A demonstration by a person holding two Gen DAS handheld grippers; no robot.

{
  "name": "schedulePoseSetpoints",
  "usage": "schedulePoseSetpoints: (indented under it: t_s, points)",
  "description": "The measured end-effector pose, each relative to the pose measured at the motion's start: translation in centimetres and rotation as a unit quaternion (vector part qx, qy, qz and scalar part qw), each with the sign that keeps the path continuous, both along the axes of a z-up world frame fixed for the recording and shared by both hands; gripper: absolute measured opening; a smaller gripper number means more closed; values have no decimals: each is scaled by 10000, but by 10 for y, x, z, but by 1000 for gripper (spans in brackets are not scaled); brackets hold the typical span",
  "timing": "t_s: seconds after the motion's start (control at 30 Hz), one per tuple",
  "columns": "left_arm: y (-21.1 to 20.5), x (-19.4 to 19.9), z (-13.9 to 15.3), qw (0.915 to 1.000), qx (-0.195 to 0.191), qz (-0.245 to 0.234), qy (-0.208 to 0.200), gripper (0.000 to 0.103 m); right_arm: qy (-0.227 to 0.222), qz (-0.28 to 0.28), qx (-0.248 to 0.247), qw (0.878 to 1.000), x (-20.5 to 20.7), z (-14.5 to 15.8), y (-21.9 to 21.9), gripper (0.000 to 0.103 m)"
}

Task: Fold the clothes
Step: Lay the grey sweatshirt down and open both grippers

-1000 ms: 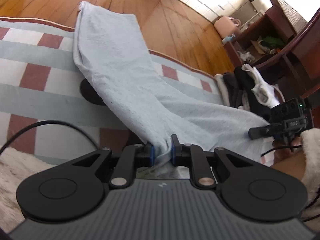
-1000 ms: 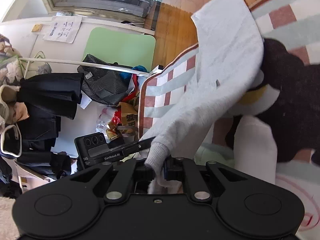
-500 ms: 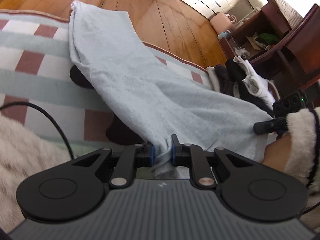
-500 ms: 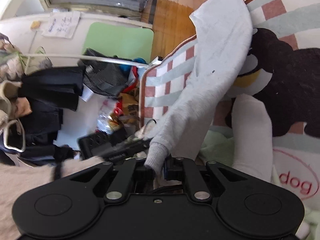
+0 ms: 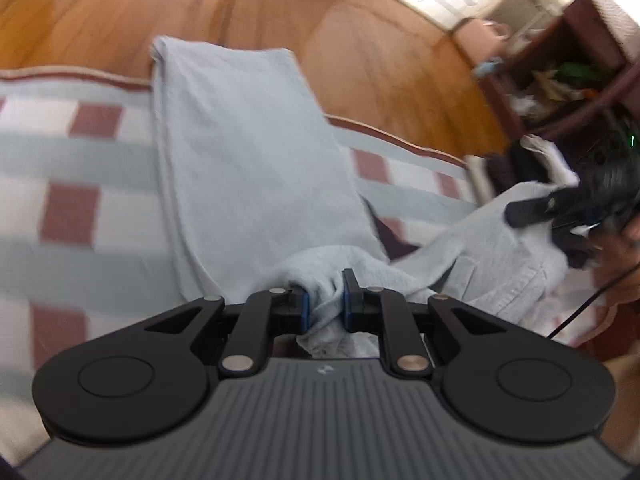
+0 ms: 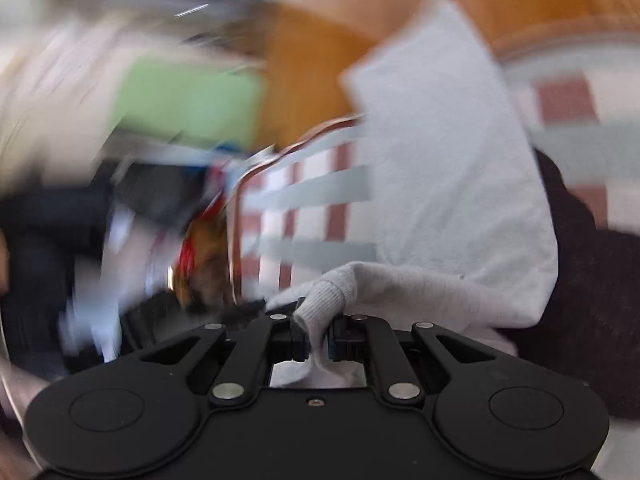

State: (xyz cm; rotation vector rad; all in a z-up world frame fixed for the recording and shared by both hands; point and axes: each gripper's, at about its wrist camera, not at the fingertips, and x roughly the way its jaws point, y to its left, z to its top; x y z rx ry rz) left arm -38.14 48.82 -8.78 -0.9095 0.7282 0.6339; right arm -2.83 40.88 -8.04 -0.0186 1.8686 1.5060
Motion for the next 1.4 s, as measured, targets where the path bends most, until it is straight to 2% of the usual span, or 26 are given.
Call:
schedulePoseSetpoints:
  t_s: [0.03,0.1,0.2,0.23,0.37,0.5,0.53,0.57,0.6,0.63,0.67,0.7,0.77,0.8,0.83,0.87,0.93,1.03,1.13,1.2,1.27,1.33,1.4]
  points:
    - [13,6,2,9999,61,-56,105,14,-180,-58,-277,9994,5,5,20,11]
    - [34,16,1,9996,112,-160,222,14,-1331,275,-258,9904,3,28,56,11]
    - [56,22,-7,9996,69,-155,211,14,-2120,542,24,9758,3,37,97,11]
    - [63,23,-10,9997,49,-134,196,14,-2224,566,98,9733,5,36,108,11]
    - [98,21,-21,9999,-106,20,60,14,-1853,337,295,9817,21,15,133,11]
    - [151,18,-33,9990,-376,230,-61,14,-1724,85,316,9845,31,5,175,12]
    - [170,18,-39,9982,-465,360,-129,15,-1698,30,309,9850,33,2,191,15]
    - [189,17,-47,9966,-569,531,-262,18,-1679,-17,317,9853,36,-2,207,20]
    - [208,12,-62,9936,-689,776,-446,24,-1671,-55,343,9853,40,-8,224,38]
    - [227,7,-76,9895,-808,1021,-629,44,-1647,-146,325,9857,47,-16,238,50]
    - [244,3,-90,9849,-883,1277,-761,52,-1547,-354,244,9870,56,-25,247,59]
    - [247,-2,-97,9830,-717,1552,-668,52,-1312,-627,151,9893,66,-37,252,59]
    - [238,-10,-103,9828,-71,1679,-764,53,-719,-1039,79,9920,85,-57,252,59]
    - [227,-15,-106,9801,293,1728,-930,55,-528,-1149,103,9919,93,-63,248,59]
    - [216,-21,-109,9763,641,1757,-1090,58,-543,-1105,195,9922,96,-65,243,59]
    - [209,-26,-113,9743,892,1699,-1176,61,-659,-972,315,9926,97,-64,238,59]
    - [206,-25,-118,9772,1189,1539,-856,61,-1141,-704,541,9895,95,-64,225,59]
    - [206,-18,-113,9777,1676,1183,-458,61,-1965,-320,820,9766,88,-65,205,59]
    - [209,-5,-114,9820,1608,871,-477,61,-2573,-75,813,9629,75,-77,201,58]
    - [210,1,-118,9842,1526,783,-437,61,-2886,172,822,9538,66,-84,204,51]
    - [210,5,-127,9862,1418,780,-360,60,-2985,440,823,9498,58,-89,212,44]
    - [207,10,-132,9875,1359,682,-411,58,-3142,614,845,9436,53,-94,220,44]
    - [202,19,-133,9884,1405,428,-389,51,-3358,747,930,9344,47,-94,229,44]
